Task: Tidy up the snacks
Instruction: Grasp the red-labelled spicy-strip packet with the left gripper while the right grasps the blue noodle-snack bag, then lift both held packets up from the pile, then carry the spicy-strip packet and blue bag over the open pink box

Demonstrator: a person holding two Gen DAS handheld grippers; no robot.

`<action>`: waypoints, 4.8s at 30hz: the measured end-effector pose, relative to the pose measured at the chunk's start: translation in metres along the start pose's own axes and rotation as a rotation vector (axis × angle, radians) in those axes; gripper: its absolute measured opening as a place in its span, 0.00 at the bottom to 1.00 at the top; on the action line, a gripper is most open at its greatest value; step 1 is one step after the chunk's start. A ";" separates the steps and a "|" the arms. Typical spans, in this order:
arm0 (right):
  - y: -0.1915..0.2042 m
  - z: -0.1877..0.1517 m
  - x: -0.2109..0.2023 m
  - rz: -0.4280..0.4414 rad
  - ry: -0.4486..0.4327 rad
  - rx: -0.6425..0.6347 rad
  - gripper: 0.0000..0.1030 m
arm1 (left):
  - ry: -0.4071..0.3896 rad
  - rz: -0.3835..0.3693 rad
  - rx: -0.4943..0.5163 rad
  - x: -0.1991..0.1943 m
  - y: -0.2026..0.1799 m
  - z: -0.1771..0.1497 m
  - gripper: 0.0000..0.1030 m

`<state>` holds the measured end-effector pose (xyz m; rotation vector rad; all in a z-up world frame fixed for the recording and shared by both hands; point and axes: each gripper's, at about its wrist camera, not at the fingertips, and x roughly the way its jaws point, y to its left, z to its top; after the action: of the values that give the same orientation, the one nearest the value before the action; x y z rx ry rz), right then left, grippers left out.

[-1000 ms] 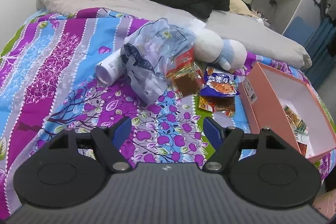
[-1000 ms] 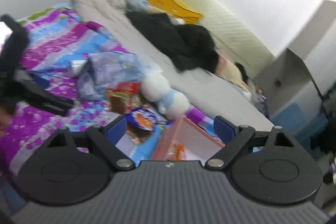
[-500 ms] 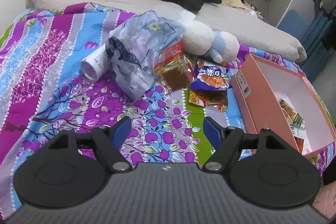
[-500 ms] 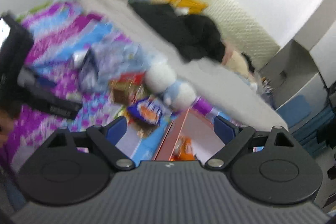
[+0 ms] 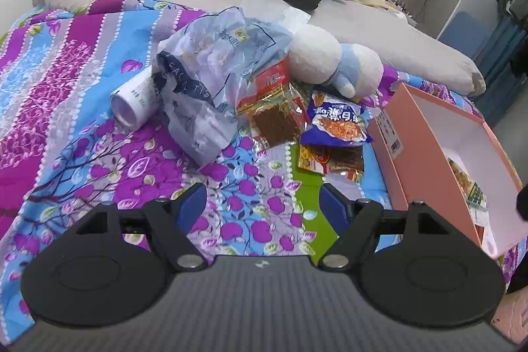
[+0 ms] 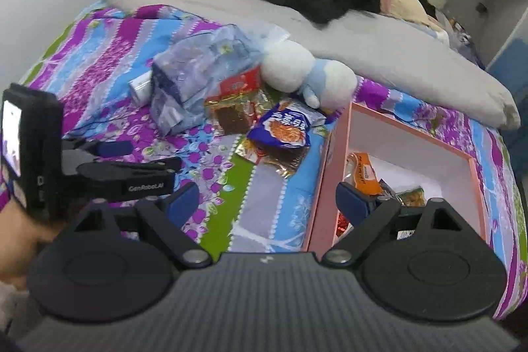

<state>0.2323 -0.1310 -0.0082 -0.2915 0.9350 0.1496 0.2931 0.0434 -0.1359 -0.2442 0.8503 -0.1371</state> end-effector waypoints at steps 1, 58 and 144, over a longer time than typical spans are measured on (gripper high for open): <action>-0.002 0.001 0.005 0.003 0.017 0.024 0.88 | -0.001 0.000 -0.004 0.005 0.002 0.003 0.77; -0.056 -0.028 0.232 0.176 -0.040 0.798 0.07 | -0.064 -0.151 -0.142 0.179 0.029 0.010 0.02; 0.001 -0.256 0.057 0.119 -0.020 0.272 0.69 | 0.092 -0.018 0.073 -0.016 -0.017 -0.125 0.61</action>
<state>0.0687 -0.2097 -0.1969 0.0171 0.9406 0.1322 0.1879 0.0106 -0.1991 -0.1776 0.9329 -0.1968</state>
